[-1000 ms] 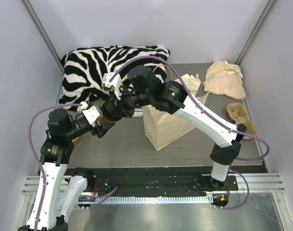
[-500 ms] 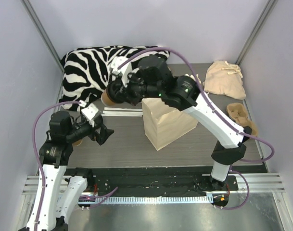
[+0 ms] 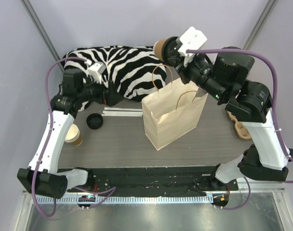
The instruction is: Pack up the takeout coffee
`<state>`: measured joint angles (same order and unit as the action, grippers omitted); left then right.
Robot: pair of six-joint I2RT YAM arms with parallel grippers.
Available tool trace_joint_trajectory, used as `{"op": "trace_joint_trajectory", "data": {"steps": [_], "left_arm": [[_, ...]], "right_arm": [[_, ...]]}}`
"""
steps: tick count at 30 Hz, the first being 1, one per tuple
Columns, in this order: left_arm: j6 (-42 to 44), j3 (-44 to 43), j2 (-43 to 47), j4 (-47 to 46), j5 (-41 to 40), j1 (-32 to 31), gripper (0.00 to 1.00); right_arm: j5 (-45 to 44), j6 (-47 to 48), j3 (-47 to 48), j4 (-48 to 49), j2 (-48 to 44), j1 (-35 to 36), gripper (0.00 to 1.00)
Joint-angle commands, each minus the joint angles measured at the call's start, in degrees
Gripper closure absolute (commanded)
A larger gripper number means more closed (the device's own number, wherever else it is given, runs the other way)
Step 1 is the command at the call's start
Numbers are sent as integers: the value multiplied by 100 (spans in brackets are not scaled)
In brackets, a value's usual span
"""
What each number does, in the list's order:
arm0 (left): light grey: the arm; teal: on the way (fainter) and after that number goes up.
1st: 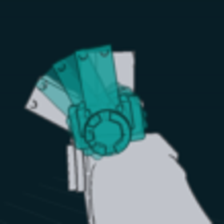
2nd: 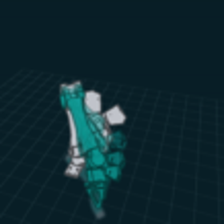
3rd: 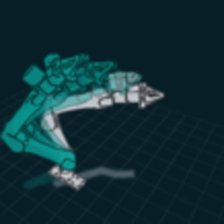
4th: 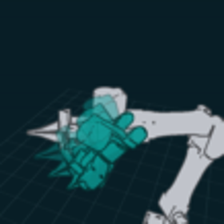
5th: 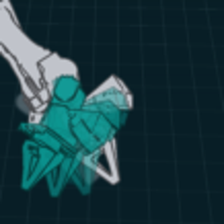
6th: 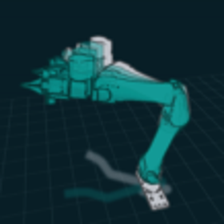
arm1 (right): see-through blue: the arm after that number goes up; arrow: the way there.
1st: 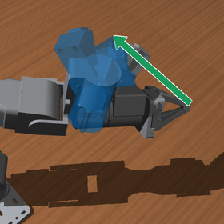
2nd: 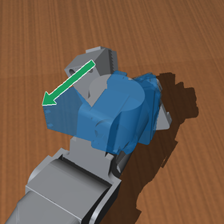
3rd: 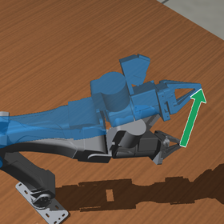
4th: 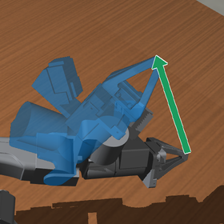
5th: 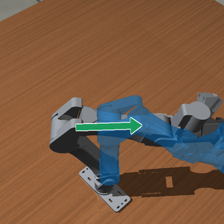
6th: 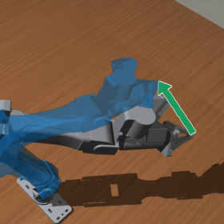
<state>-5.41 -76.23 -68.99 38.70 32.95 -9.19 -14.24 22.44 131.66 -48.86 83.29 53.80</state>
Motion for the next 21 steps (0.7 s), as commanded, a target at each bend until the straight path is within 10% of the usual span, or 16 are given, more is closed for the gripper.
{"op": "trace_joint_trajectory", "data": {"steps": [1, 21], "left_arm": [[-680, -857, -439, -880, -236, -591, 0], [-2201, -3153, -3155, -2252, -202, -1814, 0]], "right_arm": [[-475, 138, -421, -78, -180, -422, 99], [834, -1171, -1088, -1627, -681, -1566, 99]]}}
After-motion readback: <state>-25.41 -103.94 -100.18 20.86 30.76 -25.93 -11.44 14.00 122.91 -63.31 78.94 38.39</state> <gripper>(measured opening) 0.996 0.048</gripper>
